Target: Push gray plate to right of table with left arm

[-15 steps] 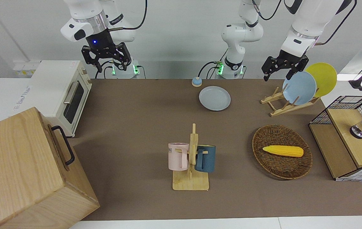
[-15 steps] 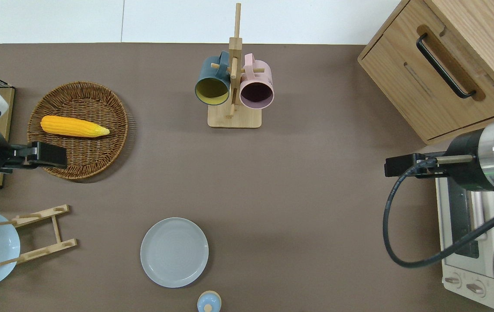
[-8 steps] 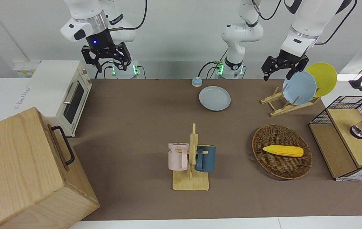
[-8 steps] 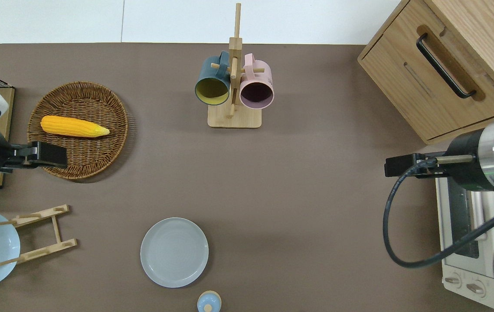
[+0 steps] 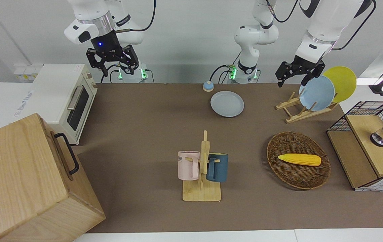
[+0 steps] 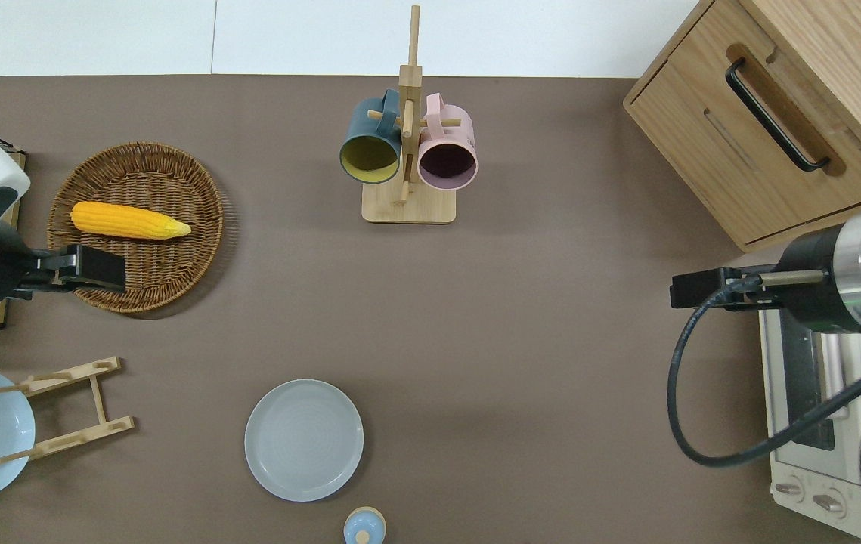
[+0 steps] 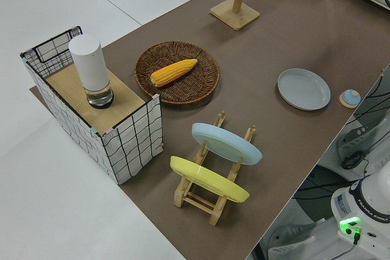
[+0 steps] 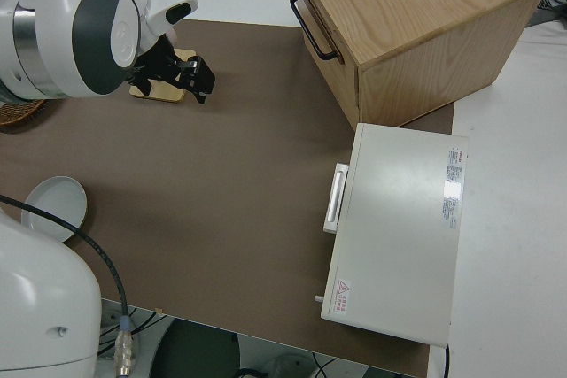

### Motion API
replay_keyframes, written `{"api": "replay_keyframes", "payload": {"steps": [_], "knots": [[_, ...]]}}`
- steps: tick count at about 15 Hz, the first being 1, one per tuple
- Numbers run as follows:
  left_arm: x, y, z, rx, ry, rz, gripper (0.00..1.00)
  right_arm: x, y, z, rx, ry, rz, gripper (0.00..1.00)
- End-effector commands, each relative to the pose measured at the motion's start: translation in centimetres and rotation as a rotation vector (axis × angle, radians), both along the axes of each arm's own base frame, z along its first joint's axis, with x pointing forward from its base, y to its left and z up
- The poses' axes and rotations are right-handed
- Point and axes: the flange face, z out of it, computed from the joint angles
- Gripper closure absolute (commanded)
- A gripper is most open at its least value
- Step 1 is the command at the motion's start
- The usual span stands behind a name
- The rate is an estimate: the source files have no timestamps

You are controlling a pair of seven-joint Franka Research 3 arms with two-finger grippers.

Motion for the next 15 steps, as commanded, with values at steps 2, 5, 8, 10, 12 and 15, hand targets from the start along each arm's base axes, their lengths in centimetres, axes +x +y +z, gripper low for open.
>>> {"api": "replay_keyframes", "payload": {"steps": [2,5,8,10,12,15], "knots": [[0.9,0.5,-4.9,0.008,0.021,-0.009,0.0,0.1,0.0,0.3,0.018,0.002,-0.002,0.005],[0.9,0.7,-8.8,0.009,0.048,-0.025,0.0,0.1,0.0,0.3,0.018,0.002,-0.002,0.005],[0.3,0.4,-12.4,0.0,0.095,-0.026,0.0,0.1,0.0,0.3,0.018,0.0,-0.002,0.005],[-0.5,0.2,-14.4,-0.027,0.125,-0.018,0.0,0.1,0.0,0.3,0.018,0.002,-0.002,0.005],[-1.8,-0.1,-17.2,-0.033,0.177,-0.019,0.0,0.1,0.0,0.3,0.018,0.002,-0.002,0.005],[-4.8,-0.7,-22.2,-0.077,0.25,-0.015,0.0,0.1,0.0,0.3,0.018,0.002,-0.002,0.005]]}}
